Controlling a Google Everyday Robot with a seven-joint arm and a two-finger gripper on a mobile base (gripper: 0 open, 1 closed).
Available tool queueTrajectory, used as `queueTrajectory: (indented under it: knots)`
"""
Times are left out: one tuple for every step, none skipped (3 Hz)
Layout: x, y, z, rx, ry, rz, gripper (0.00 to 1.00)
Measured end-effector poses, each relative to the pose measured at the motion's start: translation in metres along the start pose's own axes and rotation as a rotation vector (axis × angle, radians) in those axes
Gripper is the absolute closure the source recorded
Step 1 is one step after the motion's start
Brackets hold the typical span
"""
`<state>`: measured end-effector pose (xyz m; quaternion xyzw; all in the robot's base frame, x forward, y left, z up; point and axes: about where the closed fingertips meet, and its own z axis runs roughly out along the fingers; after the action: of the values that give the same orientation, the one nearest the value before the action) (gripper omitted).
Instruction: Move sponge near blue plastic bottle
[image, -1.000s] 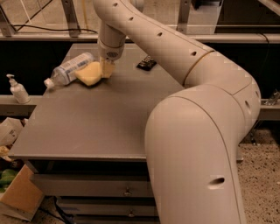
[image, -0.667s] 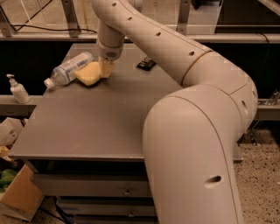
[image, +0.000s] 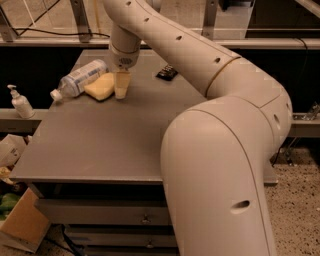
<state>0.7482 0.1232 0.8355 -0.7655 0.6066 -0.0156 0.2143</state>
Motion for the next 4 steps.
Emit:
queueTrajectory:
  knots:
    - [0.001, 0.001, -0.003, 0.001, -0.003, 0.000, 0.00]
    - [0.014, 0.003, -0.026, 0.025, -0.008, 0.008, 0.00]
    - [0.041, 0.007, -0.062, 0.070, -0.041, 0.061, 0.00]
    - [0.076, 0.015, -0.095, 0.112, -0.072, 0.126, 0.00]
